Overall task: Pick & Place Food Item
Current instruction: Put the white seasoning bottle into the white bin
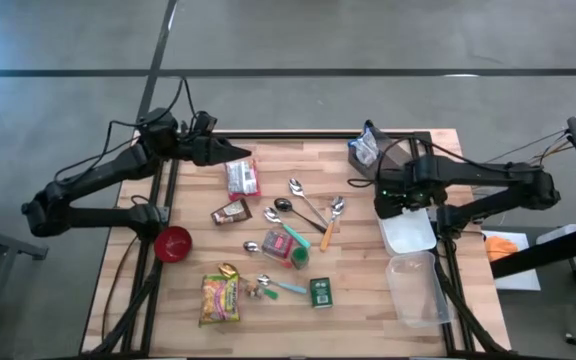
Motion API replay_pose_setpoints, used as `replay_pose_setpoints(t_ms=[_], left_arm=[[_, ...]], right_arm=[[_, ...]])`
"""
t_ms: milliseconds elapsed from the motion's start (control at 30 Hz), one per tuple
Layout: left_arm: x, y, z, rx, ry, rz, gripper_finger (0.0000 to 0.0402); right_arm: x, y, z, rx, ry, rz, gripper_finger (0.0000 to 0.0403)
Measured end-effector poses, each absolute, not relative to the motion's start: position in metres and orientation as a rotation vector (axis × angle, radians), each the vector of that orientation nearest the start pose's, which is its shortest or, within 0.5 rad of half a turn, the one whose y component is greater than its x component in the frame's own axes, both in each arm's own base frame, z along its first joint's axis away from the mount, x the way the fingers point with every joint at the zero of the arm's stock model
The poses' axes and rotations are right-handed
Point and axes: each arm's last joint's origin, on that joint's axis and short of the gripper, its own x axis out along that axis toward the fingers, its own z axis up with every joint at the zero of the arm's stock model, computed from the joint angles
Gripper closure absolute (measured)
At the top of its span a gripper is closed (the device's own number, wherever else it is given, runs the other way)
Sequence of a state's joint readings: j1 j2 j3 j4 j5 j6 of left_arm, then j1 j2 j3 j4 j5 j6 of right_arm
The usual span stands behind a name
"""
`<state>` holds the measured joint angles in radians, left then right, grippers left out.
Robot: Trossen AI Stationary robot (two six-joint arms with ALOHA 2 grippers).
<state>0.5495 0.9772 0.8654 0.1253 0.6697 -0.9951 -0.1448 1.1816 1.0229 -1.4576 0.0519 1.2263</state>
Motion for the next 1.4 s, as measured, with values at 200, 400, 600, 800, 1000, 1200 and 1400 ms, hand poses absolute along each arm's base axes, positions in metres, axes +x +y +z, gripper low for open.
replay_pose_setpoints(t_ms=[200,400,600,800,1000,1200,1400], left_arm=[[0.185,0.092,0.361,-0.956,0.03,-0.126,0.0052],[0.179,0.088,0.364,-0.937,0.026,-0.132,0.0052],[0.177,0.087,0.365,-0.933,0.021,-0.135,0.0052],[0.177,0.087,0.364,-0.939,0.032,-0.129,0.0052],[0.177,0.087,0.359,-0.947,0.068,-0.11,0.0052],[0.177,0.087,0.359,-0.947,0.071,-0.109,0.0052],[0.177,0.087,0.358,-0.954,0.08,-0.104,0.0052]], right_arm=[[0.166,-0.035,0.261,1.04,1.28,-1.136,0.0204],[0.167,-0.041,0.247,1.057,1.266,-1.124,0.0204],[0.167,-0.047,0.242,1.071,1.241,-1.121,0.0204],[0.17,-0.053,0.233,1.058,1.297,-1.114,0.0204],[0.18,-0.056,0.223,1.016,1.371,-1.108,0.0204],[0.191,-0.06,0.223,0.974,1.398,-1.068,0.0153],[0.194,-0.061,0.228,0.969,1.381,-1.047,0.0089]])
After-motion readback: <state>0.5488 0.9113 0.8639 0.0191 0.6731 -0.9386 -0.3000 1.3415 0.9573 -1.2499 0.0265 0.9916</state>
